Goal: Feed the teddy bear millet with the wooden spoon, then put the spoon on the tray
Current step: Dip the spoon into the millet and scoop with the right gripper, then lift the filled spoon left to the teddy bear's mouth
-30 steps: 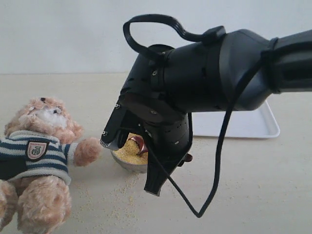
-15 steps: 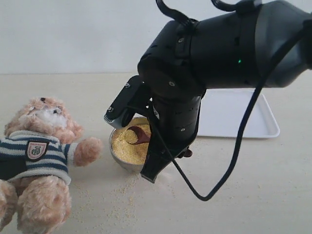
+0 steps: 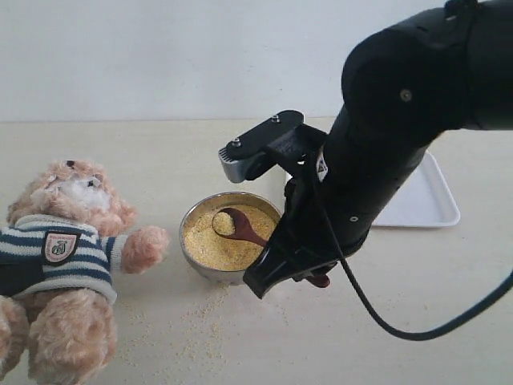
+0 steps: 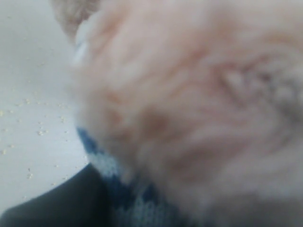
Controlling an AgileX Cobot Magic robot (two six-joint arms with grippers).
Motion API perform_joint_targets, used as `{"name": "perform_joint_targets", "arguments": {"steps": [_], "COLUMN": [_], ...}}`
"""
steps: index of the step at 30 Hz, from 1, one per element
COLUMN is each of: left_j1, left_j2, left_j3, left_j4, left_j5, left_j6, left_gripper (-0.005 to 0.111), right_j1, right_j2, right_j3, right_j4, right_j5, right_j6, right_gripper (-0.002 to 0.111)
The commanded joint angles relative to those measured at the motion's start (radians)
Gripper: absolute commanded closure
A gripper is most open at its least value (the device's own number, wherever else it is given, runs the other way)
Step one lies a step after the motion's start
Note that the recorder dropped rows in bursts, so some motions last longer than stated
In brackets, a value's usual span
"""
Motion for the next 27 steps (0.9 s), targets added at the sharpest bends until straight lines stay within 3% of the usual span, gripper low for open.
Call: {"name": "perform_joint_targets", "arguments": {"steps": [1, 6, 9, 27], "left_j1": [0.004, 0.004, 0.004, 0.004], "left_j2": [0.000, 0.000, 0.000, 0.000], "left_j3": [0.000, 0.000, 0.000, 0.000], "left_j4": [-0.015, -0.015, -0.015, -0.015], "left_j5": [0.030, 0.030, 0.030, 0.028], "left_j6": [0.010, 0.010, 0.010, 0.010], "left_gripper": [0.102, 0.102, 0.102, 0.102], "right_j1": [-0.016, -0.038, -0.038, -0.086], "right_j2": [-0.037, -0.035, -0.037, -0.042], "right_j3": [0.038, 0.045, 0.045, 0.045], "right_j4": [0.074, 0.085, 0.168, 0.259], "right_j5": [-0.046, -0.066, -0.048, -0.013], "right_j6": [-0.040, -0.001, -0.075, -0.154], "right_gripper": [0.108, 0.108, 0.108, 0.108]}}
